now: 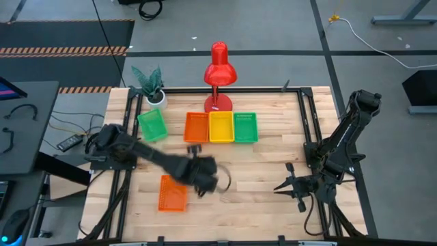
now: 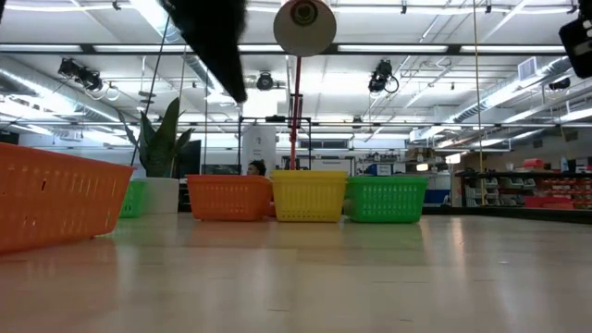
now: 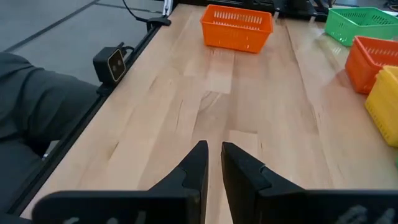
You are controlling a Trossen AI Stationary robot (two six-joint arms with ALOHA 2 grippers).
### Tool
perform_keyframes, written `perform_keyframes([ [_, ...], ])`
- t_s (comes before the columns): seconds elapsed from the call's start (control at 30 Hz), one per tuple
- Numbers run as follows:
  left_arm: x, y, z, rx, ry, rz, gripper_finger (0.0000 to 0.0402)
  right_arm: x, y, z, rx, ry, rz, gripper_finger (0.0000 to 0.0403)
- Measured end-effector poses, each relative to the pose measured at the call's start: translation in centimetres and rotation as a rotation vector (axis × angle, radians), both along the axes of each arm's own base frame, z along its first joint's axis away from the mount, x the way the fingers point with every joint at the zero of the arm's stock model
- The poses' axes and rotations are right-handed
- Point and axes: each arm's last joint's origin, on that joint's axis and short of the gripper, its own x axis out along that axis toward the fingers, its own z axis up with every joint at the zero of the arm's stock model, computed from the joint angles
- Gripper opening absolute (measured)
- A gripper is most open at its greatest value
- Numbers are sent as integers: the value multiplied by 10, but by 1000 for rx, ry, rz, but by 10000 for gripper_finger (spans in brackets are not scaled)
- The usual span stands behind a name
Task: Stack baskets by color
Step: Stack the bottom orange bin on top of the top orange bin
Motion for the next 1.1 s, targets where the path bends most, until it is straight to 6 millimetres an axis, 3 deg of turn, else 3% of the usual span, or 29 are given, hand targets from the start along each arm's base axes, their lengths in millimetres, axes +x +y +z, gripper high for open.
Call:
perform_keyframes([
  [0.27, -48, -95, 1, -194, -147, 39, 61, 1, -4, -6, 9, -12, -9, 50],
  [0.53, -110, -162, -3, -463, -140, 184, 40, 9, -9, -6, -11, -21, -44, 50],
  [0.63, -124, -171, -6, -460, -94, 159, 29, 13, -12, -4, -20, -37, -56, 50],
  [0.8, -130, -175, -9, -407, -60, 73, 31, 21, -16, 0, -32, -71, -81, 50],
  [1.1, -115, -167, -35, -272, 40, 61, 152, 28, -23, 0, -45, -76, -121, 50],
])
